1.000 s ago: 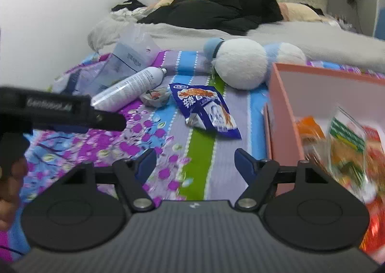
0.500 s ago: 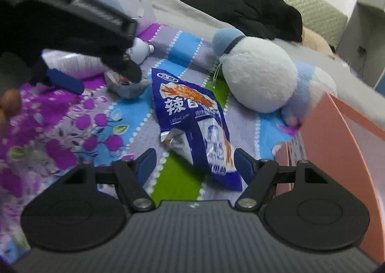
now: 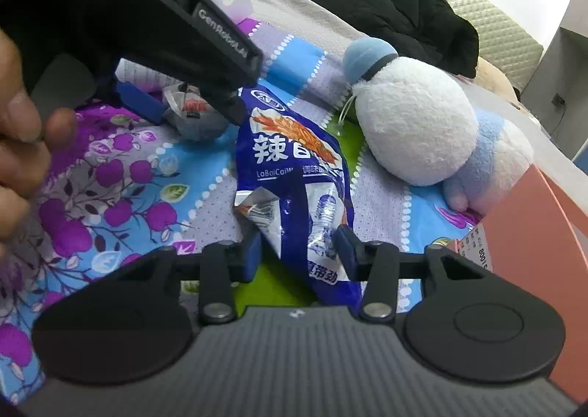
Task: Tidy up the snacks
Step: 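Grasp the clear dark packet with left gripper while right grasps blue cabbage packet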
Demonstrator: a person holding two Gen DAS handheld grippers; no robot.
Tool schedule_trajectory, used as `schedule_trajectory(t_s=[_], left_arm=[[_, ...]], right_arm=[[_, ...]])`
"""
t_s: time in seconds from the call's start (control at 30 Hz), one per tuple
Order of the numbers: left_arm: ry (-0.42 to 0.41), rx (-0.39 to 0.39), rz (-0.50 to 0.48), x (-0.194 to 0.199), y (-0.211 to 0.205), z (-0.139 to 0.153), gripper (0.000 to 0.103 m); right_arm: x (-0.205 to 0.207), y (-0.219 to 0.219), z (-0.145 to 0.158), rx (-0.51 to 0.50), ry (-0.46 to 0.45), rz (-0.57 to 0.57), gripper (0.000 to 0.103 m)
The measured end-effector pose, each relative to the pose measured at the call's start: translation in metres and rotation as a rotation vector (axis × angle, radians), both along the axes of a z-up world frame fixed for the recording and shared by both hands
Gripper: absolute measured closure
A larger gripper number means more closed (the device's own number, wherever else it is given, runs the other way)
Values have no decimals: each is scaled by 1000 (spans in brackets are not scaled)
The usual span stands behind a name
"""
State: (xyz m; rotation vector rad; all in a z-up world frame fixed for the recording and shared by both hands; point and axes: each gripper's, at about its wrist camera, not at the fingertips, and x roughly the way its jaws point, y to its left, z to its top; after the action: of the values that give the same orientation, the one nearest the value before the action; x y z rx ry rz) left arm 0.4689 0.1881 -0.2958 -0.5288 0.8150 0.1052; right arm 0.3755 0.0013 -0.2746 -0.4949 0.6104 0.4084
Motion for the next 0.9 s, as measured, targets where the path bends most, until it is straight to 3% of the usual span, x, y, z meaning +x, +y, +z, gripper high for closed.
schedule_trajectory(t_s=[0.3, 0.57, 0.9], left_arm=[[43, 10, -50, -37, -11, 16, 37], [99, 29, -66, -108, -20, 32, 37], [121, 86, -161, -208, -62, 54, 37]], right_arm=[[-24, -11, 13, -8, 28, 14, 61], [-76, -27, 30, -27, 46, 12, 61], [-161, -51, 55, -64, 35, 23, 62]])
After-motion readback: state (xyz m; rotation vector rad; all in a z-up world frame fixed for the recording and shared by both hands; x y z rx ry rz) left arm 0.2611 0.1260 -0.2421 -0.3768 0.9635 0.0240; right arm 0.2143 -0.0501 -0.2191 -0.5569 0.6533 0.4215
